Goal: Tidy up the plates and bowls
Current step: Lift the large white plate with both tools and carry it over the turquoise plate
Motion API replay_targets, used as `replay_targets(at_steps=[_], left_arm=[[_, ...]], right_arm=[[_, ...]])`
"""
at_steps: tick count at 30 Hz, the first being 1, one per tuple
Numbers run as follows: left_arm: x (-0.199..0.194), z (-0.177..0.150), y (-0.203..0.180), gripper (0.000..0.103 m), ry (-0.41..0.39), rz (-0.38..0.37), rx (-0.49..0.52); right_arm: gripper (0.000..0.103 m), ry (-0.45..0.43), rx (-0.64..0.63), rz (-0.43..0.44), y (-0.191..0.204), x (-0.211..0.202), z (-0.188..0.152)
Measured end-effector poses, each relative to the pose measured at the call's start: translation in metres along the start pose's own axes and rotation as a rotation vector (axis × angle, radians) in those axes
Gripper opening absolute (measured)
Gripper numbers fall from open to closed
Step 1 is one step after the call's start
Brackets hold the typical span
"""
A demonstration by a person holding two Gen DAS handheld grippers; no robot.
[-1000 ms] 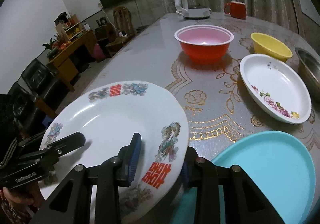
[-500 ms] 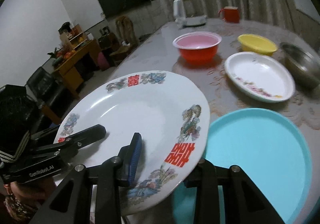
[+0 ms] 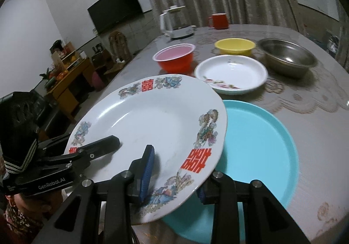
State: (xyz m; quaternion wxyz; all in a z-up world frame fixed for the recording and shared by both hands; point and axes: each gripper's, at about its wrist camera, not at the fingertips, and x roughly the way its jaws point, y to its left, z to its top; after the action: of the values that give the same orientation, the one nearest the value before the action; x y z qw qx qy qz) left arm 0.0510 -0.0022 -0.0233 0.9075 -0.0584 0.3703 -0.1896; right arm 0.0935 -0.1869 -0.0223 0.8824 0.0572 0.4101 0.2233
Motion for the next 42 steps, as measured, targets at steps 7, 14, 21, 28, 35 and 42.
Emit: replay_targets(at_steps=[7, 14, 21, 28, 35, 42], left_arm=[[0.015, 0.0, -0.023, 0.046, 0.038, -0.044, 0.028], [0.035, 0.001, -0.044, 0.047, 0.091, -0.082, 0.054], [0.053, 0.001, -0.057, 0.047, 0.136, -0.098, 0.067], [0.058, 0.001, -0.058, 0.048, 0.13, -0.073, 0.096], [0.06, -0.004, -0.061, 0.055, 0.152, -0.059, 0.127], [0.048, -0.007, -0.058, 0.055, 0.168, -0.073, 0.145]], right_arm=[[0.033, -0.007, 0.05, -0.046, -0.022, -0.018, -0.012], [0.033, 0.001, 0.095, -0.085, -0.045, -0.028, -0.022], [0.033, 0.015, 0.153, -0.12, -0.069, -0.032, -0.031], [0.034, 0.03, 0.164, -0.12, -0.078, -0.026, -0.032], [0.034, 0.035, 0.203, -0.114, -0.084, -0.025, -0.035], [0.033, 0.023, 0.192, -0.157, -0.087, -0.031, -0.034]])
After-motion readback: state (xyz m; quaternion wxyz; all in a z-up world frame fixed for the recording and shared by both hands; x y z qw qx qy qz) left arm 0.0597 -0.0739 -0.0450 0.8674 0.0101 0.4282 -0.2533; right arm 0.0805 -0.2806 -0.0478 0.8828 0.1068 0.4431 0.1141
